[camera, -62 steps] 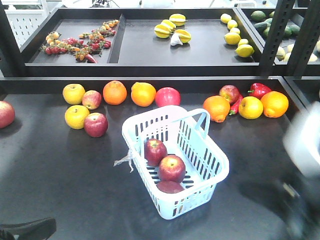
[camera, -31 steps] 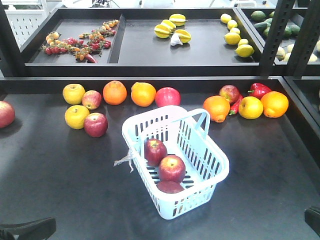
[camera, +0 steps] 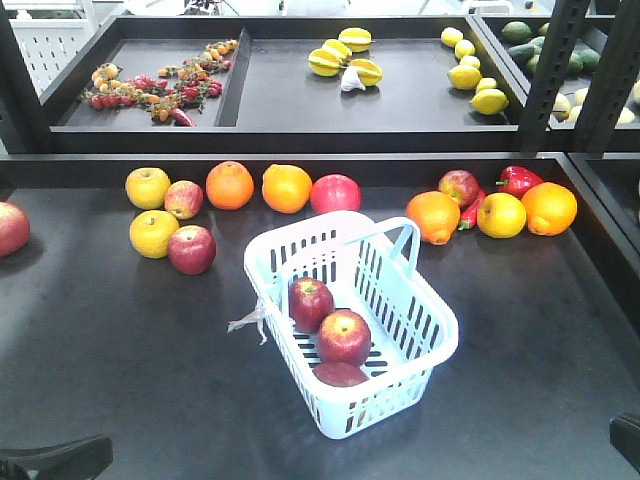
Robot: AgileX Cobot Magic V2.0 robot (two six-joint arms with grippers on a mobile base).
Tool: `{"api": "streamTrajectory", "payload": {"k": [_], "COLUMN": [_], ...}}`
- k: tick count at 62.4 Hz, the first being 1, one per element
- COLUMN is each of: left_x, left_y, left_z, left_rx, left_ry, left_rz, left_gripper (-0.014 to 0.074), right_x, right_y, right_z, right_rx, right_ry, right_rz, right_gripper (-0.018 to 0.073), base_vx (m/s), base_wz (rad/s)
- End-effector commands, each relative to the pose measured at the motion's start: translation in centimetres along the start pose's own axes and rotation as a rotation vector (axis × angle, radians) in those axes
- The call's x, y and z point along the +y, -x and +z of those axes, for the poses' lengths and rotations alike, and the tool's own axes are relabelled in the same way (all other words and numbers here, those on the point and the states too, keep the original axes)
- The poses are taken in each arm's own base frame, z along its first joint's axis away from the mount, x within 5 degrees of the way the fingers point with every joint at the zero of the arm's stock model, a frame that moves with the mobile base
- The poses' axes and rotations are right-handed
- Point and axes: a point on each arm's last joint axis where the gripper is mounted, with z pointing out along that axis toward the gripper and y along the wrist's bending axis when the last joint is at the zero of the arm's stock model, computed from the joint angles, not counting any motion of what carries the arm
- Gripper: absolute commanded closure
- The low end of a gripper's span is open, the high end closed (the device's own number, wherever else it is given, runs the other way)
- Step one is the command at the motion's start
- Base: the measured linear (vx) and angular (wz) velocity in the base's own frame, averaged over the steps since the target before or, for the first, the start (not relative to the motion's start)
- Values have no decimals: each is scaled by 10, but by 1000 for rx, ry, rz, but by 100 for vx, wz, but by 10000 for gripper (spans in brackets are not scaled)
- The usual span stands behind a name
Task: Pick three apples into basket with both arms
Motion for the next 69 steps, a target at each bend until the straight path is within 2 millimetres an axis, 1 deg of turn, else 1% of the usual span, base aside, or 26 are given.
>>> {"api": "streamTrajectory", "payload": {"k": [1, 17, 22, 23, 28, 35, 40, 42, 50, 55, 63, 69], "left_x": [-2, -2, 0, 0, 4, 14, 22, 26, 36, 35, 38, 40], "left_y": [10, 10, 9, 8, 0, -15, -29, -37, -58, -58, -53, -48], "left_z": [-1, -1, -1, -1, -3, -5, -6, -6, -8, -14, -21, -26], "left_rx": [-49, -51, -39, -26, 35, 55, 8, -10, -99, -107, -220, -307], "left_ry": [1, 4, 22, 29, 61, 127, 150, 154, 144, 144, 200, 261], "left_rz": [-19, -15, 43, 67, 76, 15, -27, -45, -44, 40, 171, 205], "left_gripper": [603, 603, 603, 603, 603, 603, 603, 603, 603, 603, 603, 603], "right_x": [-3, -3, -3, -3, -3, -3, -3, -3, -3, -3, -3, -3], "right_y": [14, 14, 14, 14, 14, 14, 14, 14, 14, 14, 14, 14], "right_z": [-4, -4, -4, -4, -4, -4, -4, -4, -4, -4, -4, -4], "right_rx": [-86, -86, -86, -86, -86, -86, -86, -86, -86, -86, -86, -86], "right_ry": [-30, -30, -30, -30, -30, -30, -30, -30, -30, -30, -30, -30], "right_rz": [0, 0, 0, 0, 0, 0, 0, 0, 0, 0, 0, 0], "right_gripper": [561, 561, 561, 561, 561, 561, 561, 561, 561, 561, 561, 561], "base_vx": [0, 0, 0, 0, 0, 0, 0, 0, 0, 0, 0, 0], "base_wz": [0, 0, 0, 0, 0, 0, 0, 0, 0, 0, 0, 0]}}
